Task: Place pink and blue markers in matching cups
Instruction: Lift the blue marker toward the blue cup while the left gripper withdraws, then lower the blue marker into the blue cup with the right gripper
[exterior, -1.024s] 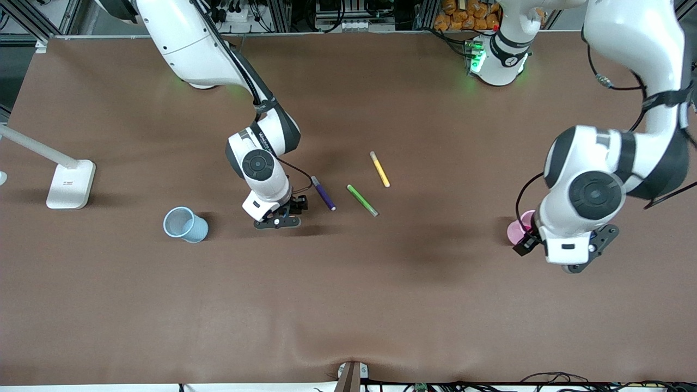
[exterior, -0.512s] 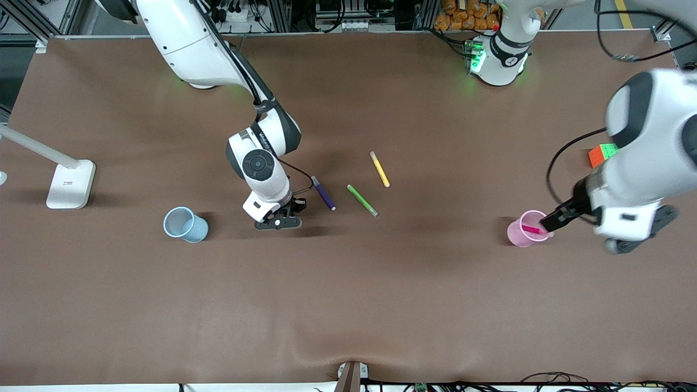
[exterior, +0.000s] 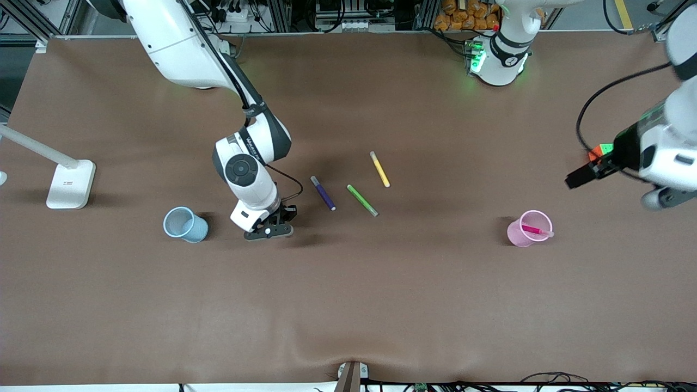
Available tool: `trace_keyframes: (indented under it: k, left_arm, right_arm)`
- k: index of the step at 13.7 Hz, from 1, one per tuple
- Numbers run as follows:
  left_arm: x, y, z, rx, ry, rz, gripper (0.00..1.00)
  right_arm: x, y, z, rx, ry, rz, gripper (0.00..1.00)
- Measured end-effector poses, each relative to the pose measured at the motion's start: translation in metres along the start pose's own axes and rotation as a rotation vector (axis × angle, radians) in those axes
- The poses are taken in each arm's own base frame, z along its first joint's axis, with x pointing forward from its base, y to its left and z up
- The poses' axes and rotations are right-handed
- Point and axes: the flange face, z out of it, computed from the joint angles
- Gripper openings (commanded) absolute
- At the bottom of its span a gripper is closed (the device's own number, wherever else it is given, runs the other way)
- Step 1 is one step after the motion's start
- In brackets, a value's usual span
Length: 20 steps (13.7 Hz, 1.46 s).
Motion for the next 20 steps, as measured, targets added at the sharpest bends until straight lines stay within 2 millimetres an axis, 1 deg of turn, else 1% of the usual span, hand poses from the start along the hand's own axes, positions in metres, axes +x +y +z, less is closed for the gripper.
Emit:
trace_keyframes:
  k: [2, 4, 5, 6, 7, 8, 11, 13, 15, 17, 18, 20]
  left_arm:
    - [-0.011, -0.011, -0.016, 0.004, -0.010, 0.023, 1.00]
    - [-0.021, -0.019, -0.028, 0.008, -0.011, 0.092, 1.00]
    - [-0.023, -0.026, -0.033, 0.009, -0.010, 0.138, 1.00]
    - [-0.025, -0.033, -0.037, 0.010, -0.008, 0.184, 1.00]
    - [-0.026, -0.041, -0.039, 0.012, -0.008, 0.221, 1.00]
    - [-0.028, -0.047, -0.038, 0.014, -0.011, 0.247, 1.00]
    - [-0.037, -0.056, -0.033, 0.019, -0.011, 0.285, 1.00]
    - [-0.042, -0.064, -0.029, 0.014, 0.001, 0.312, 1.00]
    - [-0.046, -0.069, -0.028, 0.011, 0.005, 0.327, 1.00]
    - [-0.047, -0.070, -0.028, 0.011, 0.006, 0.346, 1.00]
    - [-0.047, -0.070, -0.027, 0.011, 0.006, 0.348, 1.00]
    - [-0.047, -0.069, -0.025, 0.012, 0.003, 0.352, 1.00]
  right_arm:
    - [0.008, -0.002, -0.028, 0.012, 0.043, -0.076, 0.00]
    - [0.015, -0.003, -0.057, 0.020, 0.089, -0.163, 0.00]
    - [0.020, 0.002, -0.071, 0.020, 0.111, -0.210, 0.00]
    - [0.024, 0.011, -0.083, 0.016, 0.131, -0.260, 0.00]
    - [0.029, 0.023, -0.095, 0.010, 0.149, -0.308, 0.00]
    - [0.034, 0.040, -0.105, 0.001, 0.162, -0.354, 0.00]
    - [0.041, 0.094, -0.124, -0.026, 0.149, -0.461, 0.00]
    - [0.042, 0.117, -0.139, -0.039, 0.158, -0.515, 0.00]
    - [0.032, 0.132, -0.151, -0.044, 0.156, -0.541, 0.00]
    - [0.015, 0.151, -0.161, -0.049, 0.147, -0.566, 0.00]
    - [0.009, 0.162, -0.164, -0.055, 0.143, -0.608, 0.00]
    - [0.001, 0.181, -0.167, -0.059, 0.139, -0.697, 0.00]
